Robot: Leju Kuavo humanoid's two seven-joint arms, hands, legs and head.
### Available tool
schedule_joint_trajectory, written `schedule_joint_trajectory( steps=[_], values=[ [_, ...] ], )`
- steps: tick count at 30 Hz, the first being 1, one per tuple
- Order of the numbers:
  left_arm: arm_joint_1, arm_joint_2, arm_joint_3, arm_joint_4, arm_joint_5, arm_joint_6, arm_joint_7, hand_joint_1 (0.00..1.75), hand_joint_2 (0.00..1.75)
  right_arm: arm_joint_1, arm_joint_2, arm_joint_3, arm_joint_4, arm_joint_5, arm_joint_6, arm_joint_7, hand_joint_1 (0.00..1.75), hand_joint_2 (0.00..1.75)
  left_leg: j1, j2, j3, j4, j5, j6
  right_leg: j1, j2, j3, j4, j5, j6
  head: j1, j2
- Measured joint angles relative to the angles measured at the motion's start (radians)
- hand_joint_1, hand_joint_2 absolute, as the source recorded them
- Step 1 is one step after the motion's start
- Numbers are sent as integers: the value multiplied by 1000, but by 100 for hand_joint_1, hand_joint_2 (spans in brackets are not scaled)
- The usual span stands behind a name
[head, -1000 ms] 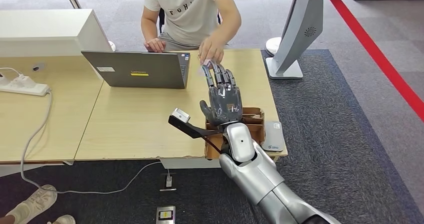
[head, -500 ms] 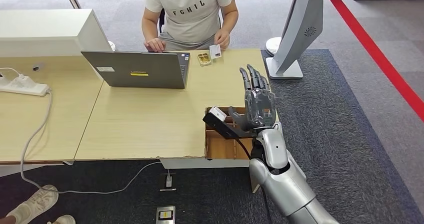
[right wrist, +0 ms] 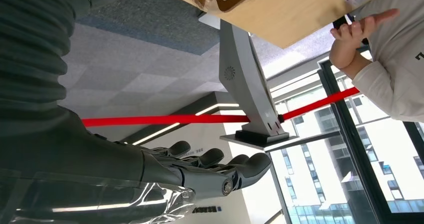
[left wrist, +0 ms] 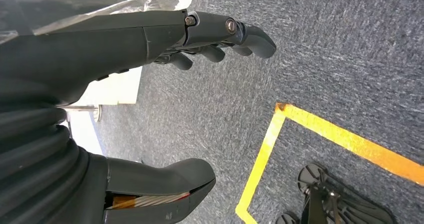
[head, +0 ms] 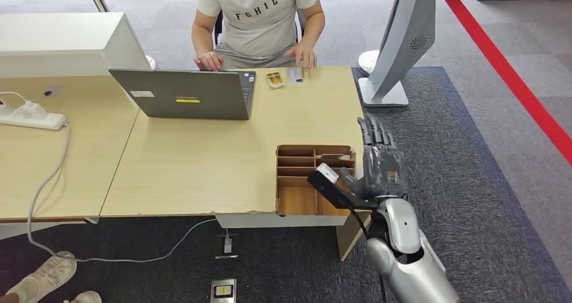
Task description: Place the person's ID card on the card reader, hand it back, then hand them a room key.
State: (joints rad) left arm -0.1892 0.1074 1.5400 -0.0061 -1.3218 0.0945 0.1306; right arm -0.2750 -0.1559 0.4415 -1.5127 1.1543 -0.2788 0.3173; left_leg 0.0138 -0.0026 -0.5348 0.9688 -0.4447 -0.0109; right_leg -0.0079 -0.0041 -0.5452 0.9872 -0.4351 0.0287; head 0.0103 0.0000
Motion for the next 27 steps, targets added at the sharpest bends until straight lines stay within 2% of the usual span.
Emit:
schedule_joint_trajectory(
  steps=[14, 27],
  values=[
    [-4, 2, 0, 0, -5, 23, 6, 0, 175, 2, 1, 47, 27, -90, -29, -37, 0, 175, 0, 0, -1, 0, 0, 0, 0, 0, 0, 0, 0, 0, 0, 0],
    [-5, 2, 0, 0, -15, 24, 8, 0, 175, -26, 37, 83, 138, -101, -52, -32, 0, 175, 0, 0, -1, 0, 0, 0, 0, 0, 0, 0, 0, 0, 0, 0]
  ],
)
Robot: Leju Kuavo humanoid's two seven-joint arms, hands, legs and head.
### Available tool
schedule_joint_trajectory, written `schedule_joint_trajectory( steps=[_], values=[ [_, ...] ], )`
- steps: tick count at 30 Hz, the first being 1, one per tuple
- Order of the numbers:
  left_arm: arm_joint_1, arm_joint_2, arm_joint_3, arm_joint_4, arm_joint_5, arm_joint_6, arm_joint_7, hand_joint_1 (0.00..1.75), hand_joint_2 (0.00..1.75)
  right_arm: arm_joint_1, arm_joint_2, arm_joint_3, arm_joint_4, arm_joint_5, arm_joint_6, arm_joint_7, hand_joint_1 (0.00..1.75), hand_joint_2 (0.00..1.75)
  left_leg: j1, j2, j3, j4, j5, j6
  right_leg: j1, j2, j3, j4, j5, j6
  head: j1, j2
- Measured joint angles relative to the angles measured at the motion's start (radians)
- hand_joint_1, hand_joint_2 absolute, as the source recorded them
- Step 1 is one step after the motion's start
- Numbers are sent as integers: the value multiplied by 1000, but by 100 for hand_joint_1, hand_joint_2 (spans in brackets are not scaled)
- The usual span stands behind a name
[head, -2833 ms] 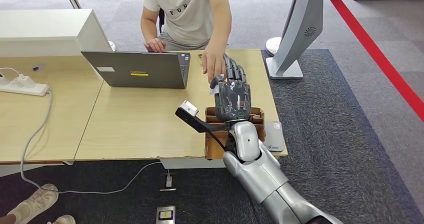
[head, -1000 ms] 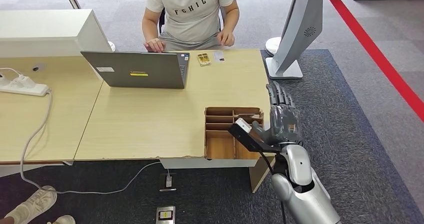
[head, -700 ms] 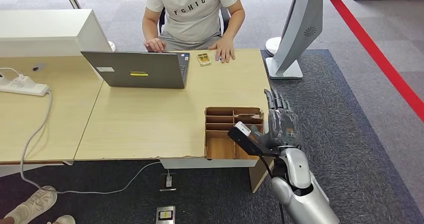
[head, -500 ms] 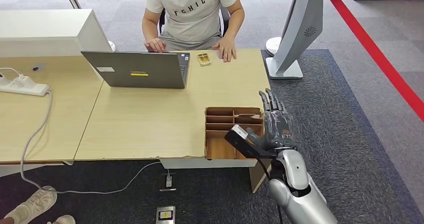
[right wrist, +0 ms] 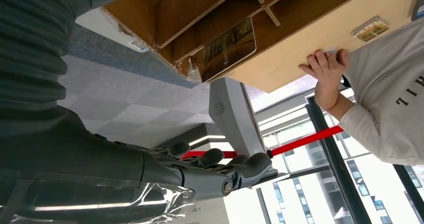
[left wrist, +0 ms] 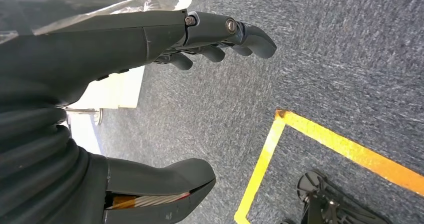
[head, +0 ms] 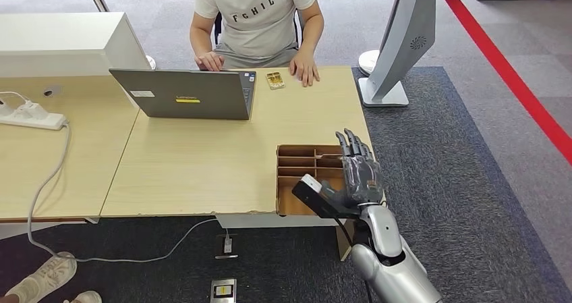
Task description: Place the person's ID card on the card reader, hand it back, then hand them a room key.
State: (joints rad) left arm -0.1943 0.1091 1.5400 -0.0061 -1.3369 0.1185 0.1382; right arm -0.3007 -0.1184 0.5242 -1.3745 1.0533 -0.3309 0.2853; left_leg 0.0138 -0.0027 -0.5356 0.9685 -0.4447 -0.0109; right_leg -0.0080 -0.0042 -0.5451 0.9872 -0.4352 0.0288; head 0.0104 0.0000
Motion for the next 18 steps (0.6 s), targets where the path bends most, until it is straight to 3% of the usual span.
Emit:
schedule_joint_trajectory(
  steps=[18],
  values=[
    [0, 3, 0, 0, 4, -8, -5, 0, 175, -85, 83, 26, 192, 40, -45, 20, 0, 175, 0, 0, 0, 0, 0, 0, 0, 0, 0, 0, 0, 0, 0, 0]
  ],
)
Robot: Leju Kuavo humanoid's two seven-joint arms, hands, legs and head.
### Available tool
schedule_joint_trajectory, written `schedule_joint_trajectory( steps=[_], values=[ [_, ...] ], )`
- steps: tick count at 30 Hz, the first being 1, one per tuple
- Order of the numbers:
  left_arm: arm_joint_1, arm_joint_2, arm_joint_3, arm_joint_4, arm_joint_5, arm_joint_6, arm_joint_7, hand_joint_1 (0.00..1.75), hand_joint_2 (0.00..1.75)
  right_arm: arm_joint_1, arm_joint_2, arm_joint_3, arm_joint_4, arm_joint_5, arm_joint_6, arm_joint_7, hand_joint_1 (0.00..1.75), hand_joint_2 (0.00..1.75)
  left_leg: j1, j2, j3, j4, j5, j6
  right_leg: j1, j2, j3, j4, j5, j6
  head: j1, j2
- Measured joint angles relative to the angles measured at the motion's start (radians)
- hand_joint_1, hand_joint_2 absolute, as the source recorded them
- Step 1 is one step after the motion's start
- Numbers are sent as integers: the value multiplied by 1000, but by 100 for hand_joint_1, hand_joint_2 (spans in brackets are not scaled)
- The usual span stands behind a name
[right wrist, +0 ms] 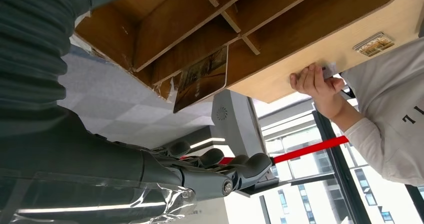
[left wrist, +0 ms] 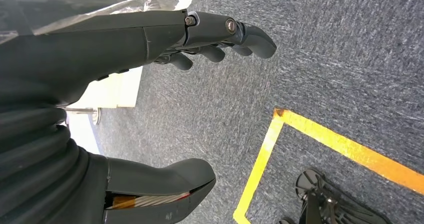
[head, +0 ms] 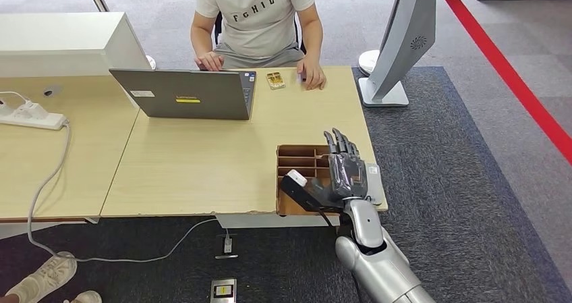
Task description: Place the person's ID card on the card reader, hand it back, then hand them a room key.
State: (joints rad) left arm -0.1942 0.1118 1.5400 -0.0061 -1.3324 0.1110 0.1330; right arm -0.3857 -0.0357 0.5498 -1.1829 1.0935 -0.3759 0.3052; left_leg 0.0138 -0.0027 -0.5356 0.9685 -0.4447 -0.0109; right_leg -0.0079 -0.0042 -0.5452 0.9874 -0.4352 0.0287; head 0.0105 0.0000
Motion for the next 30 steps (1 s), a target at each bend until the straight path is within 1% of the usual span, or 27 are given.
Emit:
schedule_joint_trajectory(
  steps=[4, 7, 8, 18, 30],
  values=[
    [0, 0, 0, 0, 1, 0, -2, 0, 175, -11, 13, 1, 27, 3, 1, 0, 2, 175, 0, 0, 0, 0, 0, 0, 0, 0, 0, 0, 0, 0, 0, 0],
    [0, 0, 0, 0, 2, 0, -2, 0, 175, -16, 20, 1, 46, 11, 0, 0, 14, 175, 0, 0, 0, 0, 0, 0, 0, 0, 0, 0, 0, 0, 0, 0],
    [0, 0, 0, 0, 3, 0, -2, 0, 175, -18, 22, 1, 52, 15, 0, 0, 16, 175, 0, 0, 0, 0, 0, 0, 0, 0, 0, 0, 0, 0, 0, 0],
    [0, -2, 0, 0, 22, 15, -2, 0, 175, -39, 27, 1, 98, 43, -37, 15, 16, 175, 0, 0, 0, 0, 0, 0, 0, 0, 0, 0, 0, 0, 0, 0],
    [1, -4, 0, 0, 25, 15, -2, 0, 175, -47, 26, 0, 114, 44, -39, 18, 16, 175, 0, 0, 0, 0, 0, 0, 0, 0, 0, 0, 0, 0, 0, 0]
  ],
)
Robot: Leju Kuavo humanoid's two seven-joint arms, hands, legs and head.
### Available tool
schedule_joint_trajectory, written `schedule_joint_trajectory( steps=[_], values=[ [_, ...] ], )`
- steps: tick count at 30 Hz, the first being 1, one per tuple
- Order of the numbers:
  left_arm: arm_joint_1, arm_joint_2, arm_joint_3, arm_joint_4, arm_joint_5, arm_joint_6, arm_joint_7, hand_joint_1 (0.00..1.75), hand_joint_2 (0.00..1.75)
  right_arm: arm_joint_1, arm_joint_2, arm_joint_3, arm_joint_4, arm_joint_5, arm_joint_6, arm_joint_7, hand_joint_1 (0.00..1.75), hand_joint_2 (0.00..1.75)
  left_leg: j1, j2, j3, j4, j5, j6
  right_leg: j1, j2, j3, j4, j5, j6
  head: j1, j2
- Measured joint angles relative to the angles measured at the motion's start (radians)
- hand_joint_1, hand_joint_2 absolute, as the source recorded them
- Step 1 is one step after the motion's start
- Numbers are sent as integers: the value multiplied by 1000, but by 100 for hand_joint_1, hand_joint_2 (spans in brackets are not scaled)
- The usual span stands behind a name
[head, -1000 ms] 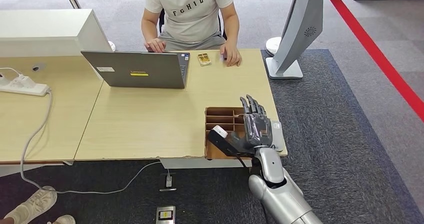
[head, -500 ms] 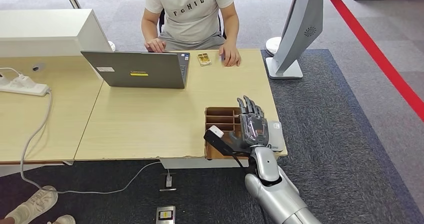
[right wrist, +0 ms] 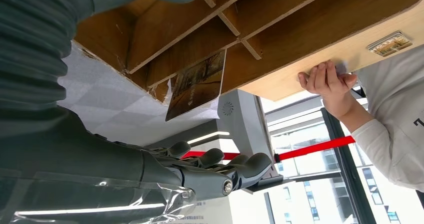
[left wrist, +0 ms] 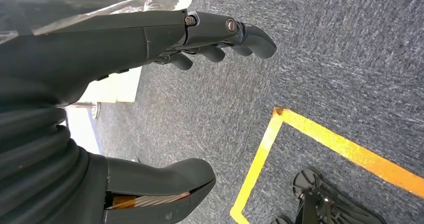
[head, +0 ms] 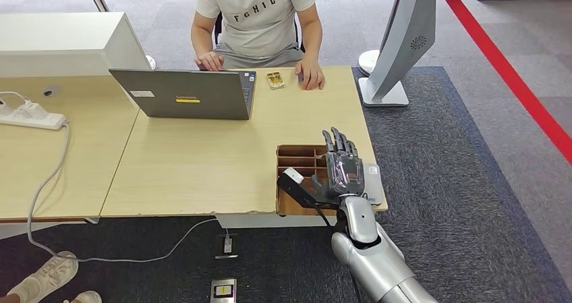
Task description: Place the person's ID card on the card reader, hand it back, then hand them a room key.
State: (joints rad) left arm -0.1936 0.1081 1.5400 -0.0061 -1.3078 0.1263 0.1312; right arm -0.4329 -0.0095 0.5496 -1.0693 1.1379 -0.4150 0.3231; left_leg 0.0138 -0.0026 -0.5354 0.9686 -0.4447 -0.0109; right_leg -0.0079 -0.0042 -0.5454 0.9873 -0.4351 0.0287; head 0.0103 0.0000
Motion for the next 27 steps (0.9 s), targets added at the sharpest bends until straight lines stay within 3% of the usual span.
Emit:
schedule_joint_trajectory(
  steps=[27],
  values=[
    [0, -1, 0, 0, 0, 0, 0, 0, 175, -4, 0, 0, 10, 0, 0, 0, 16, 175, 0, 0, 0, 0, 0, 0, 0, 0, 0, 0, 0, 0, 0, 0]
  ],
)
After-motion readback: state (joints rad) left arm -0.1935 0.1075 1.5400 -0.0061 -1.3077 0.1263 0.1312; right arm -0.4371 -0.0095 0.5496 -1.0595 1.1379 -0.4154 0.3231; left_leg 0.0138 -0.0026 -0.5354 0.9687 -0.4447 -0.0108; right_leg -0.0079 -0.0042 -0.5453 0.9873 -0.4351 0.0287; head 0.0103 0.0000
